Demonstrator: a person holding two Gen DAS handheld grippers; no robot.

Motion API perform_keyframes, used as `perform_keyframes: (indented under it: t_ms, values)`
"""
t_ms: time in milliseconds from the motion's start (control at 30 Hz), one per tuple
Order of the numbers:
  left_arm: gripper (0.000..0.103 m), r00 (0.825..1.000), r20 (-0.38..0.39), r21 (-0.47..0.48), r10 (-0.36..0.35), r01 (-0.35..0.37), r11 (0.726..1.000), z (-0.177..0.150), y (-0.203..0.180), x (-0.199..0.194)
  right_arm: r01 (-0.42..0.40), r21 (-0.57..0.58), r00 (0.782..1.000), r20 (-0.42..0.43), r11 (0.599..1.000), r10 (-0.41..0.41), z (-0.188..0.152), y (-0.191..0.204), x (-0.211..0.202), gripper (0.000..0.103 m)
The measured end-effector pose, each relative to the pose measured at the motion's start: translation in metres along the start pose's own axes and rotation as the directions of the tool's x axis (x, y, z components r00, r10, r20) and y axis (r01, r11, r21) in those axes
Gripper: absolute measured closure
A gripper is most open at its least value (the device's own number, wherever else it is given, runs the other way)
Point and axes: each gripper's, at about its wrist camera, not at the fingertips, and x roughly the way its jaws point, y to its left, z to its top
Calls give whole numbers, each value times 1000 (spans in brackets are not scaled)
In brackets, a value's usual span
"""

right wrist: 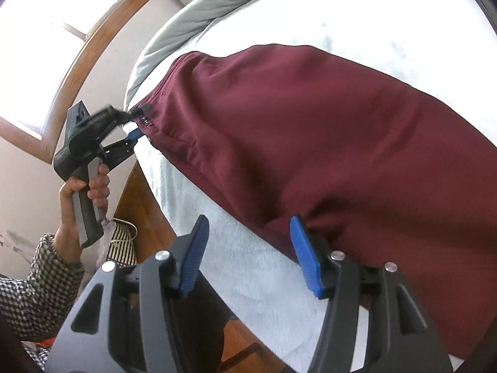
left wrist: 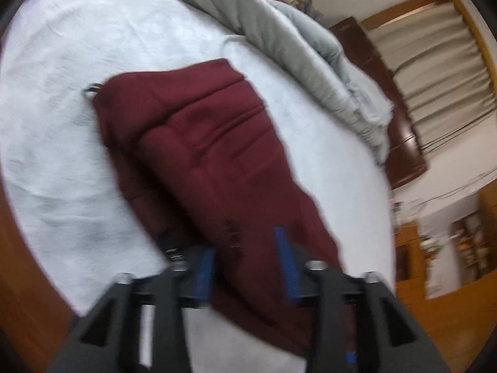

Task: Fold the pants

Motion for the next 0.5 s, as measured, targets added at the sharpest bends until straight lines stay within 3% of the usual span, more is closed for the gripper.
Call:
perform_keyframes:
  t_ms: [33, 100, 167, 400, 500]
  values:
    - [49, 1000, 1, 9, -10, 10, 1000, 5, -4, 2, 9, 2, 1000, 2, 1000, -9, -3, -2, -3, 47]
    - [52, 1000, 2, 27, 12, -12, 1000, 14, -15, 11, 32, 6, 999, 8, 999, -32, -10, -3, -9, 47]
    - [87, 998, -6, 47, 68, -67, 997, 15, -21, 15, 40, 19, 999, 6, 999, -40, -15, -5, -11, 47]
    - [93, 984, -3, 23, 179, -179, 984, 12, -7, -15, 51, 42, 998, 18, 998, -52, -26, -7, -21, 48]
    - [93, 963, -65, 37, 263, -261, 965, 2, 18, 3, 75, 63, 997, 14, 995, -76, -26, -13, -19, 48]
